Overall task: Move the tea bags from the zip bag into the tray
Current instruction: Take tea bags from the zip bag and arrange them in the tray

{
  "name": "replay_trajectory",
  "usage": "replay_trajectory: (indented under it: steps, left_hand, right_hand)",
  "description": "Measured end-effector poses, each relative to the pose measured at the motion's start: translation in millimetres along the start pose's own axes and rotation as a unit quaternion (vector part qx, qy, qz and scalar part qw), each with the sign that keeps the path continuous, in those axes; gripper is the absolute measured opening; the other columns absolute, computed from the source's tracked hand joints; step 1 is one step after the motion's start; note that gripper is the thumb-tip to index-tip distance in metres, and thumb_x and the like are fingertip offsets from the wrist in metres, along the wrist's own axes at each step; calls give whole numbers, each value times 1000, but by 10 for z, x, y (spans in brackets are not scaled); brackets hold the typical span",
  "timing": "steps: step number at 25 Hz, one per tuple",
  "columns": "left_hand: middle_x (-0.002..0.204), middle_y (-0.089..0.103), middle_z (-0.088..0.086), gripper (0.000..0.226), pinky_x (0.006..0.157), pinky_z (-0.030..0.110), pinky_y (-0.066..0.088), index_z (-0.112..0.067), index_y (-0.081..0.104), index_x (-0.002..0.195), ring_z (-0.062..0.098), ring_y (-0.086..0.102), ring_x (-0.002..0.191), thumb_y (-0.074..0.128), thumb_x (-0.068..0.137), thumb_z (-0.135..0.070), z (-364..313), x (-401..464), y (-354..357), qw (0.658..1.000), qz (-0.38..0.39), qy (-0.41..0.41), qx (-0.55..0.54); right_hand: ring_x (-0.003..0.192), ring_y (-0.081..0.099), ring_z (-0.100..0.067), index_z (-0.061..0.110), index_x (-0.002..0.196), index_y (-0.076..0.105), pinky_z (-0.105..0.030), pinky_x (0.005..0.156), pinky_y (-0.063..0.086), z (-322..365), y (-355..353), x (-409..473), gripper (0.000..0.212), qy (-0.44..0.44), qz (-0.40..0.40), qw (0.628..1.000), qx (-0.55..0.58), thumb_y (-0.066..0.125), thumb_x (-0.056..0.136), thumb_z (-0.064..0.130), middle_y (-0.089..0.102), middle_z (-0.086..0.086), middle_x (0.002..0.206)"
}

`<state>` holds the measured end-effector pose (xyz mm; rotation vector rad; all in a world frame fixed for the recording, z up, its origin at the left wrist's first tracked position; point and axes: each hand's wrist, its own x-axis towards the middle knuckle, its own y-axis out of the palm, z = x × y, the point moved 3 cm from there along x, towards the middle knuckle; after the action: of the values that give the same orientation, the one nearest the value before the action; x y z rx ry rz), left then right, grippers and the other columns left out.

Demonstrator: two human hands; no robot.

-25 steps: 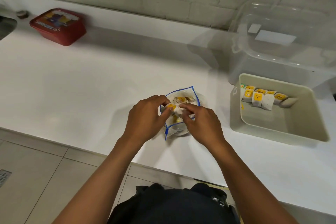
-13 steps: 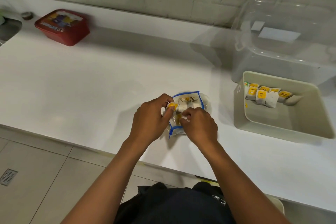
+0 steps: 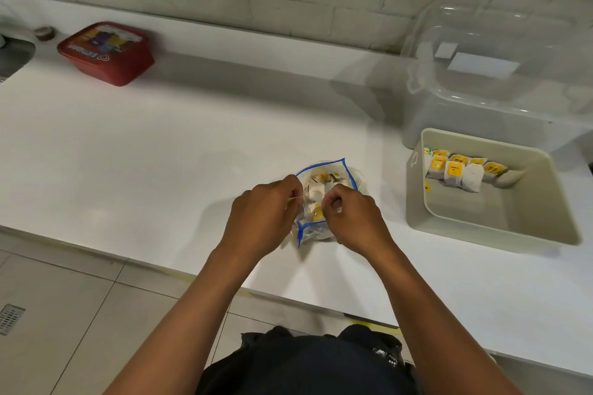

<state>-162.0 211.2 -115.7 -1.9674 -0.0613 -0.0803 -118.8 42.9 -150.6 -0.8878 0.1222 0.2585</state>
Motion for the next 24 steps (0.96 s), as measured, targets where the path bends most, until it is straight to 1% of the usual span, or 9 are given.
replay_trajectory:
  steps: [2, 4, 5, 9, 12, 14, 17, 20, 24]
  left_hand:
    - [92, 66, -7, 10, 63, 33, 47, -31, 48, 103, 25, 58, 74, 39, 101, -35, -90, -33, 35, 997, 48, 38, 38]
    - [92, 65, -3, 14, 63, 34, 45, -28, 44, 109, 27, 55, 72, 34, 102, -34, -176, -70, 92, 991, 99, 69, 58]
    - [92, 64, -2, 14, 62, 35, 45, -26, 42, 111, 27, 53, 70, 34, 102, -33, -194, -80, 116, 988, 117, 76, 65]
    - [89, 61, 0, 12, 62, 36, 46, -24, 38, 111, 29, 51, 68, 33, 101, -28, -163, -104, 155, 985, 138, 67, 75]
    - [90, 62, -2, 11, 63, 37, 49, -26, 39, 110, 30, 55, 71, 34, 101, -30, -152, -116, 146, 989, 123, 59, 54]
    - [94, 64, -4, 12, 65, 37, 50, -28, 40, 110, 29, 56, 73, 34, 101, -33, -138, -123, 130, 992, 108, 52, 37]
    - [95, 65, -9, 8, 67, 38, 51, -32, 42, 105, 24, 58, 74, 37, 101, -35, -130, -134, 118, 996, 78, 49, -5]
    - [78, 60, -17, 4, 61, 31, 47, -35, 46, 94, 8, 51, 60, 47, 97, -38, -120, -104, 49, 996, 32, 15, -80]
    - [88, 63, -21, 6, 56, 28, 44, -37, 53, 90, 6, 51, 47, 58, 94, -35, -154, -2, -86, 976, -5, -22, -215]
  right_hand:
    - [79, 65, -19, 29, 97, 64, -43, 73, 59, -20, 3, 10, 11, 16, 15, 998, 67, 55, 92, 25, 64, 13, 86]
    - [83, 66, -19, 27, 105, 67, -43, 77, 59, -40, 28, 28, 16, 35, 28, 995, 88, 59, 91, 28, 65, 13, 86]
    - [83, 66, -19, 26, 103, 70, -42, 77, 59, -46, 42, 38, 17, 42, 33, 995, 81, 60, 91, 31, 68, 11, 86]
    - [65, 65, -16, 26, 79, 75, -38, 68, 60, -19, 94, 39, 25, 42, 25, 998, 27, 55, 92, 35, 72, 7, 76]
    - [63, 66, -16, 28, 77, 74, -38, 67, 59, 12, 89, 37, 21, 44, -15, 996, 78, 58, 89, 32, 72, 10, 73]
    - [53, 65, -15, 27, 76, 73, -32, 65, 56, 65, 13, 19, 19, 40, -44, 993, 105, 60, 90, 30, 71, 10, 72]
    - [40, 62, -16, 22, 79, 71, -23, 52, 50, 164, -166, -31, 19, 21, -83, 986, 144, 59, 93, 25, 71, 8, 77]
    - [38, 61, -19, 17, 84, 69, -19, 44, 44, 201, -289, -57, 17, 22, -81, 976, 203, 59, 95, 23, 72, 10, 82]
    - [39, 57, -19, 17, 86, 67, -22, 47, 44, 228, -459, -59, 17, 7, -73, 966, 246, 58, 97, 25, 72, 6, 80]
